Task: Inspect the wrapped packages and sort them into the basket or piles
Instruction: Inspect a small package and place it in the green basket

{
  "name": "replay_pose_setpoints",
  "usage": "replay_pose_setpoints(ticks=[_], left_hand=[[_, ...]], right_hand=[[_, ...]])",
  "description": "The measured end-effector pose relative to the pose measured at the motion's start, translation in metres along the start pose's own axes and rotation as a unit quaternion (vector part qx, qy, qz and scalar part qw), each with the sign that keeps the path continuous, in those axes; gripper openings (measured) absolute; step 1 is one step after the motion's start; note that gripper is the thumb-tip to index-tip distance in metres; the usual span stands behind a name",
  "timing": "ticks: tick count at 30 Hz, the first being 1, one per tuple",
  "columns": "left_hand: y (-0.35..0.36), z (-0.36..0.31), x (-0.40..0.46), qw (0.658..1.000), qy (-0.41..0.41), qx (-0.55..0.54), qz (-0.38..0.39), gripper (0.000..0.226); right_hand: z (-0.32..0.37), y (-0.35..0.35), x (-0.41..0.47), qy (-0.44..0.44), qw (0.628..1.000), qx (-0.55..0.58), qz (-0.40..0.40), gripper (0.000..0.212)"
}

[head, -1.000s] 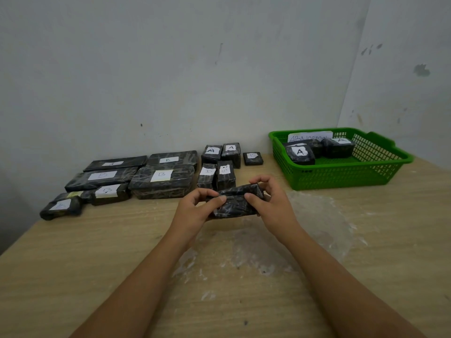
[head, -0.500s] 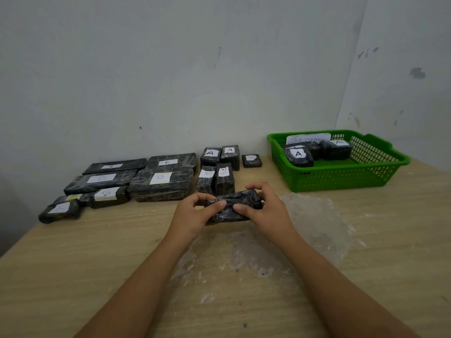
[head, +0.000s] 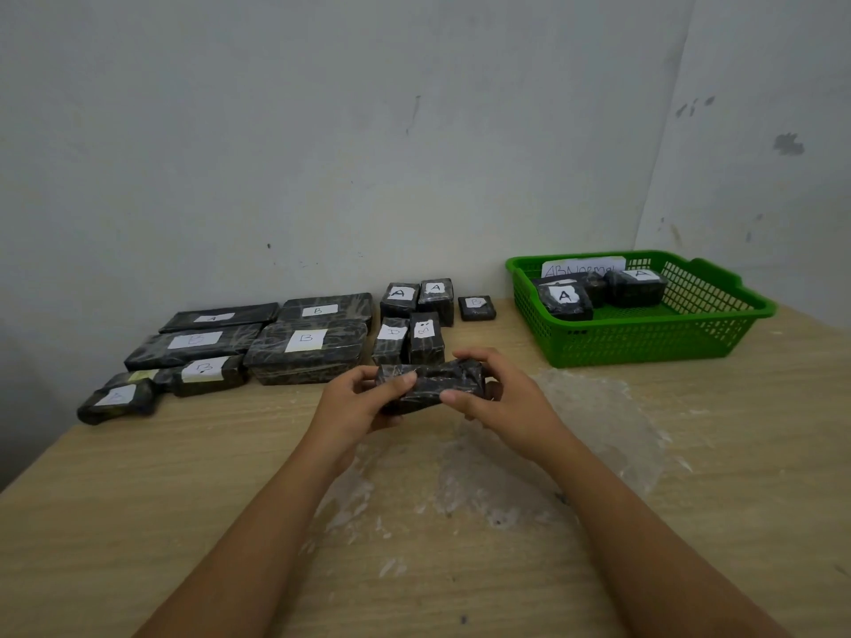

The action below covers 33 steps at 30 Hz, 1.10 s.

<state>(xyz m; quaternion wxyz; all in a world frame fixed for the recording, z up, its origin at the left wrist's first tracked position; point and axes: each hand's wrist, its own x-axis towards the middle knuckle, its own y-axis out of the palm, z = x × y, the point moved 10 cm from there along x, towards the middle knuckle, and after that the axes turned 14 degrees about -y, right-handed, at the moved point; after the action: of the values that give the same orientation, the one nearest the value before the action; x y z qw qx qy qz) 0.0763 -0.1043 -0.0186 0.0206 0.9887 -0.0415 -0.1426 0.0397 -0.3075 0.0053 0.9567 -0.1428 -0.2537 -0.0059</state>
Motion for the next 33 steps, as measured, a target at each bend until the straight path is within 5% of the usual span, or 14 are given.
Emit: replay_pose_setpoints(ticks=[10, 22, 33], left_hand=[[0.011, -0.010, -0.013, 0.997, 0.009, 0.061, 0.041, 0.056], [0.001, -0.009, -0.007, 0.999, 0.031, 0.008, 0.011, 0.039], [0.020, -0.016, -0.021, 0.994, 0.080, 0.075, 0.014, 0.048]], right_hand=[[-0.005, -0.015, 0.001, 0.038, 0.998, -0.036, -0.040, 0.053], [-0.003, -0.011, 0.000, 0.008, 0.994, -0.102, -0.033, 0.043], [-0.007, 0.002, -0.003, 0.058, 0.997, 0.025, -0.055, 0.042]])
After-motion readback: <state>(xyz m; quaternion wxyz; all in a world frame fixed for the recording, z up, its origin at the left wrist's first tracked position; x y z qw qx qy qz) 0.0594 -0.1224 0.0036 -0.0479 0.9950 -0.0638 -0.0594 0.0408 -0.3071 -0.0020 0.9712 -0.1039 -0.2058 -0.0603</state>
